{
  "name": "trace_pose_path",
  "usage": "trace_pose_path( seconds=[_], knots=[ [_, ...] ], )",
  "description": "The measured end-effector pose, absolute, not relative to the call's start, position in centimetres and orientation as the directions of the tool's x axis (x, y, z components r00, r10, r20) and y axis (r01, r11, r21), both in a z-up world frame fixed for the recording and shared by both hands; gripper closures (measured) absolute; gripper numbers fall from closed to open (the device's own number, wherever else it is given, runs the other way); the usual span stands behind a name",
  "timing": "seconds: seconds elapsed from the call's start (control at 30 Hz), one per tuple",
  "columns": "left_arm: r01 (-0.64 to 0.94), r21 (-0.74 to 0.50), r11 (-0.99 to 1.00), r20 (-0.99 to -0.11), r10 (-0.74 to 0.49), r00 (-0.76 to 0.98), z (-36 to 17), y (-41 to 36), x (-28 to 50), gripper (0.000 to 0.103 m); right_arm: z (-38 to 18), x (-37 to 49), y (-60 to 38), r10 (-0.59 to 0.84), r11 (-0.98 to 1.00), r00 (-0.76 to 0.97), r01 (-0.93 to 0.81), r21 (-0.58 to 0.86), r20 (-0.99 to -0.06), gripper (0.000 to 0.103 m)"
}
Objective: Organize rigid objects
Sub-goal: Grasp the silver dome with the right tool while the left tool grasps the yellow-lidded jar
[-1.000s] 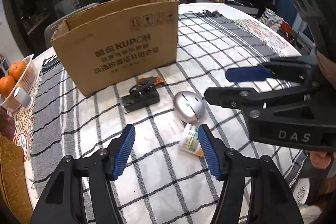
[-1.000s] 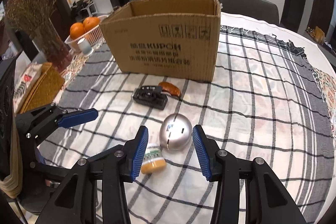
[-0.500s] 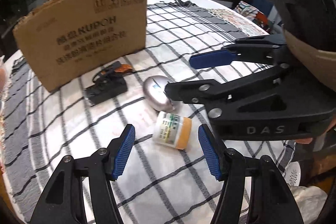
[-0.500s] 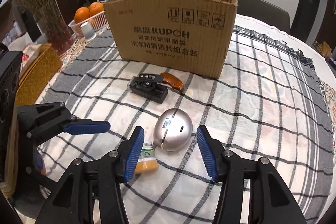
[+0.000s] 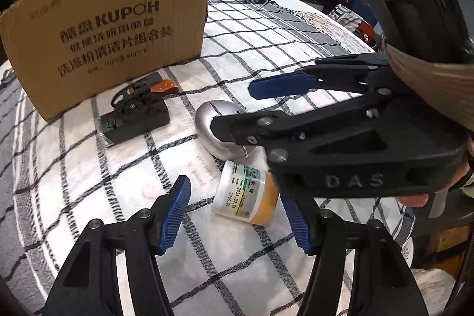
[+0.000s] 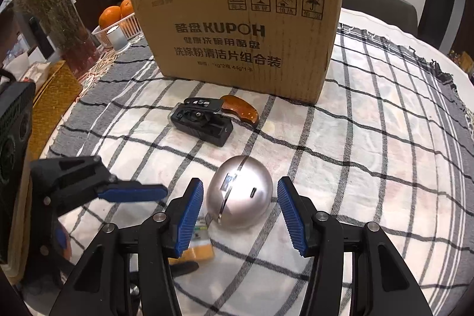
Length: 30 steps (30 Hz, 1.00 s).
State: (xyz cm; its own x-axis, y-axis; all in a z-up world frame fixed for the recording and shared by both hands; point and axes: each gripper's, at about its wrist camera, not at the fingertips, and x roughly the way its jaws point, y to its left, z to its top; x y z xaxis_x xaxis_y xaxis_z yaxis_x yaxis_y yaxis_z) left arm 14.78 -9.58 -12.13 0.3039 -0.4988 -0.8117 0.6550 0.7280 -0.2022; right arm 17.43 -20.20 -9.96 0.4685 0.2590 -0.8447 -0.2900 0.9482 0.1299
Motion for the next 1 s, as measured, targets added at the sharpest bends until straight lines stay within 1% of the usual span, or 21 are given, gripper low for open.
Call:
trace_pose_path(
  seconds=[0.2,0.27,0.43,0.5,0.77,1.0],
  knots=[
    [0.684,-0.18,0.707,-0.813,-0.498,0.301,-12.6,-10.4,14.7,0.042,-10.7,18.2,-19.6,0.254,0.945,0.454,-0.304,0.12,-0.854,0.05],
    [0.68,-0.17,0.713,-0.815,-0.49,0.31,-12.8,-10.4,14.8,0.043,-10.9,18.4,-19.4,0.251,0.945,0.449,-0.305,0.117,-0.858,0.05],
    [0.675,-0.194,0.711,-0.814,-0.501,0.293,-13.3,-10.3,15.1,0.056,-11.7,18.8,-19.1,0.245,0.947,0.442,-0.298,0.116,-0.863,0.05],
    [0.674,-0.211,0.708,-0.813,-0.51,0.282,-13.5,-10.3,15.2,0.059,-11.7,18.9,-18.9,0.239,0.948,0.444,-0.301,0.108,-0.863,0.05],
    [0.661,-0.218,0.718,-0.807,-0.514,0.291,-13.6,-10.0,15.2,0.061,-11.9,18.9,-17.7,0.197,0.943,0.457,-0.329,0.041,-0.868,0.048],
    [0.641,-0.174,0.748,-0.812,-0.477,0.337,-13.3,-9.2,14.9,0.063,-11.8,18.6,-17.5,0.175,0.944,0.472,-0.331,0.011,-0.864,0.05]
  ],
)
